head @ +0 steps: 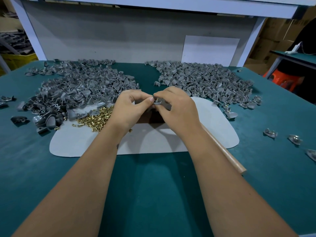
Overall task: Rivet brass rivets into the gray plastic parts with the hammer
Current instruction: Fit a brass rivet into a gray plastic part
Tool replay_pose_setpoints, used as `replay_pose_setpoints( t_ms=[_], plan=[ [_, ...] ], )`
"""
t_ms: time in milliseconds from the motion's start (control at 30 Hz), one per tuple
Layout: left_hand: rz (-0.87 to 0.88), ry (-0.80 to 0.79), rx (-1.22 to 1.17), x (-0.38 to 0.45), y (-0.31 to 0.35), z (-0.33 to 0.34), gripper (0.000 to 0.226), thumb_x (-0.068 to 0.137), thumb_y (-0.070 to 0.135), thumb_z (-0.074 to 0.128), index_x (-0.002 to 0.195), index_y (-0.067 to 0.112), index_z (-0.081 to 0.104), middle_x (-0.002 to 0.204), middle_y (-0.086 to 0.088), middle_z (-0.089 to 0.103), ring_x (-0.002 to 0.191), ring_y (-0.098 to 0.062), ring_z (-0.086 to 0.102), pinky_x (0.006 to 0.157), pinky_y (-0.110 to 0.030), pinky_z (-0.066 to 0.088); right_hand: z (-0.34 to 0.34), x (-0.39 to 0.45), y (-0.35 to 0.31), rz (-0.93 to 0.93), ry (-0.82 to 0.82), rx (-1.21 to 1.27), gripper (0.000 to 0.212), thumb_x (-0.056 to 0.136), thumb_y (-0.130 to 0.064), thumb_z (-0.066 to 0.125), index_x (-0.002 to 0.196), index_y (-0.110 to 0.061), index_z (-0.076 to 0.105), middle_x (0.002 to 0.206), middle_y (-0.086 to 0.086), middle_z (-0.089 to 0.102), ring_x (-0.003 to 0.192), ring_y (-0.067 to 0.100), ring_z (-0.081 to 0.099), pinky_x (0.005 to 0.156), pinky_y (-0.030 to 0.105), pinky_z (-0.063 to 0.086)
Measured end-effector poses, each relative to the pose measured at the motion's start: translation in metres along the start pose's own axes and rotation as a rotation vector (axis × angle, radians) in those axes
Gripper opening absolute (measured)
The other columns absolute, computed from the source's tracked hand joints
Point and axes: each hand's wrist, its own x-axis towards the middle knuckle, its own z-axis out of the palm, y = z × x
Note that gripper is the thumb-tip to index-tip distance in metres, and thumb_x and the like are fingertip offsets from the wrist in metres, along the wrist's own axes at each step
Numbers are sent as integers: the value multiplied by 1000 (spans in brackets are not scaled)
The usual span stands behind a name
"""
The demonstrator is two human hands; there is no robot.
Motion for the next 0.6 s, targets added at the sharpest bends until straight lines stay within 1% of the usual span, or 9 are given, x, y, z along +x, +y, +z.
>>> replay_pose_setpoints(
  t_ms=[67, 167, 233, 300, 400, 467, 500, 533, 600],
  plan=[
    [-7, -2, -2, -1, 0, 0, 36, 87, 13, 66, 65, 40, 75, 71, 18, 68, 73, 1, 61, 76, -17, 50, 0, 0, -1, -4, 4, -5, 20, 77, -9, 71, 97, -10, 72, 92, 3, 68, 90, 23, 60, 78, 31, 49],
    [-31, 6, -8, -1, 0, 0, 28, 85, 19, 65, 67, 38, 76, 74, 11, 69, 77, -6, 63, 82, -29, 51, 0, 1, -2, 5, 2, -7, 19, 76, -8, 72, 94, -9, 72, 90, 3, 69, 89, 22, 61, 77, 26, 45],
    [-40, 9, -13, -2, 2, 0, 26, 85, 21, 65, 68, 37, 76, 75, 9, 70, 77, -8, 64, 83, -33, 52, 0, 1, -3, 11, -3, -7, 17, 76, -8, 73, 93, -10, 73, 89, 2, 69, 86, 21, 61, 75, 23, 43],
    [-42, 7, -12, -2, 2, 1, 27, 86, 19, 65, 69, 37, 77, 75, 9, 71, 78, -9, 64, 85, -36, 52, 0, 1, -3, 14, 0, -5, 16, 76, -8, 72, 93, -10, 73, 87, 2, 69, 84, 21, 61, 74, 22, 42],
    [-51, 4, -16, -2, 3, 0, 33, 90, 13, 65, 69, 36, 76, 75, 7, 72, 78, -10, 65, 85, -39, 53, 0, 2, -4, 18, 11, 0, 16, 76, -7, 72, 92, -10, 73, 86, 3, 69, 83, 21, 62, 73, 25, 45],
    [-54, 3, -18, -2, 3, 0, 33, 90, 12, 65, 69, 35, 76, 76, 6, 72, 78, -10, 65, 83, -36, 53, 0, 1, -4, 20, 13, 2, 16, 76, -7, 71, 92, -10, 73, 86, 2, 69, 83, 21, 62, 73, 27, 46],
    [-62, 5, -18, -2, 2, 2, 32, 91, 12, 65, 70, 34, 76, 76, 6, 72, 77, -9, 65, 81, -32, 53, 1, 1, -4, 30, 9, 4, 17, 77, -7, 71, 94, -11, 73, 88, 2, 68, 84, 21, 62, 73, 27, 46],
    [-76, 16, -15, -2, 2, 4, 31, 91, 12, 65, 70, 33, 75, 76, 6, 71, 75, -6, 64, 78, -26, 53, 1, 1, -4, 54, -7, 2, 20, 78, -9, 70, 97, -12, 72, 92, 1, 68, 88, 20, 61, 75, 27, 46],
    [-108, 80, 15, -2, 1, 9, 27, 91, 13, 66, 74, 32, 73, 76, 8, 70, 74, 0, 63, 75, -16, 50, -1, 2, -4, 142, -83, -13, 31, 82, -16, 68, 114, -19, 67, 106, -3, 66, 100, 17, 59, 81, 31, 48]
  ],
)
